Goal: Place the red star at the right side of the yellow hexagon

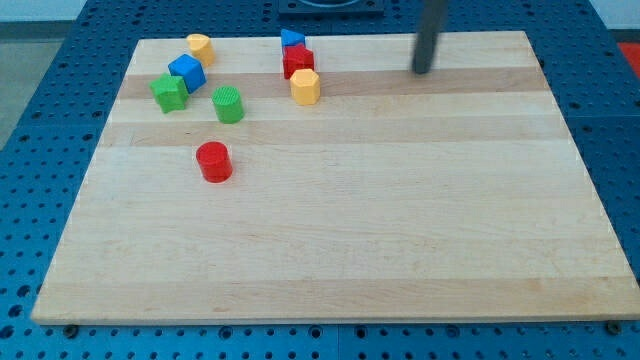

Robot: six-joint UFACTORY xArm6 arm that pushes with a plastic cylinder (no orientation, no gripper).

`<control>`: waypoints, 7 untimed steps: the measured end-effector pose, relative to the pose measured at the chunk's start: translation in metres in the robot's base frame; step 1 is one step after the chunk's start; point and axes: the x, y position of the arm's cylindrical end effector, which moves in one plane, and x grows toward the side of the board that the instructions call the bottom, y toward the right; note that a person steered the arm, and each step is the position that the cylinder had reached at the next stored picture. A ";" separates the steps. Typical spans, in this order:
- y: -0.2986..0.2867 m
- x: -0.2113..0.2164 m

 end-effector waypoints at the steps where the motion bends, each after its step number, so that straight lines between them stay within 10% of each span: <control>1: -0.045 -0.007; 3: -0.070 -0.042; 5: -0.221 -0.037; 7: -0.171 -0.015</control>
